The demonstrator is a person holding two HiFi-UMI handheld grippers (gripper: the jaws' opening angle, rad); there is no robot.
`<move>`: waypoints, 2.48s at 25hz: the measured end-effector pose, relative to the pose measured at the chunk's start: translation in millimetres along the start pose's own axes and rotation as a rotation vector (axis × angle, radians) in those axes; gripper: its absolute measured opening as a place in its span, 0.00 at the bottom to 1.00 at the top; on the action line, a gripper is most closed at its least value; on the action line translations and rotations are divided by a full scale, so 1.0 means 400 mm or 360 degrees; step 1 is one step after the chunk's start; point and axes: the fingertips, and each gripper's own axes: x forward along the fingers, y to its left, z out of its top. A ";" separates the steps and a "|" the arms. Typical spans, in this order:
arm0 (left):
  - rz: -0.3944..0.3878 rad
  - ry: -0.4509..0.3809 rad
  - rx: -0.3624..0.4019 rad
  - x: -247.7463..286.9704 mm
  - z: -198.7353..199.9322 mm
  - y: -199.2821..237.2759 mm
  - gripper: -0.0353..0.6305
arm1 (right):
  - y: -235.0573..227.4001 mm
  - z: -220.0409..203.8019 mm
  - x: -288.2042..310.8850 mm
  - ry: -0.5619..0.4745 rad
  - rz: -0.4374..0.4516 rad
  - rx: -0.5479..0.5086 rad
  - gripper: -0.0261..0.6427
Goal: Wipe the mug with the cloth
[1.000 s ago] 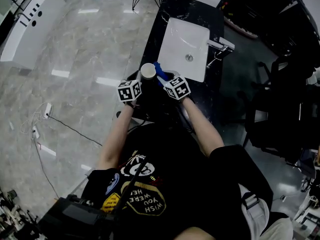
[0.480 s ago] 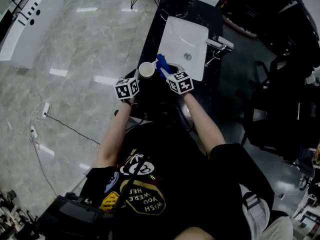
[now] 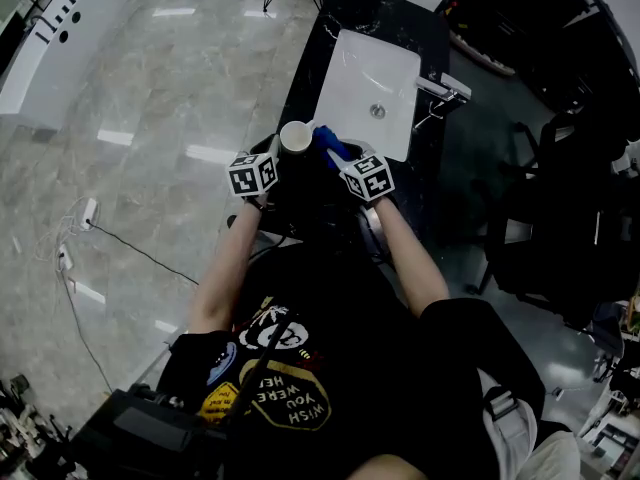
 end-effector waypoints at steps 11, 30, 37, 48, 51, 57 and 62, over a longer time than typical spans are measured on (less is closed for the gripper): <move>-0.0007 0.0010 0.0001 -0.006 -0.018 -0.011 0.06 | 0.234 -0.126 0.039 0.0304 0.0478 -0.0426 0.17; -0.0006 0.0000 -0.0032 -0.011 -0.022 -0.024 0.06 | 0.048 -0.022 0.028 0.0140 -0.0012 -0.0122 0.17; 0.0003 0.0000 -0.0051 -0.021 -0.027 -0.026 0.06 | 0.073 0.034 0.074 0.0192 0.0002 -0.0327 0.17; -0.0058 -0.0006 0.0016 -0.048 -0.056 -0.054 0.06 | 0.061 -0.106 -0.010 0.0302 -0.0225 -0.0393 0.17; -0.0077 -0.0028 -0.0037 -0.076 -0.074 -0.068 0.06 | 0.044 -0.155 0.012 0.0188 -0.0148 -0.0193 0.18; -0.0090 -0.0123 -0.0108 -0.169 -0.091 -0.091 0.06 | 0.072 -0.046 -0.148 -0.0352 -0.0088 0.0246 0.42; -0.0056 -0.0155 0.0324 -0.241 -0.107 -0.174 0.06 | 0.146 0.008 -0.223 -0.0560 -0.0071 0.0336 0.04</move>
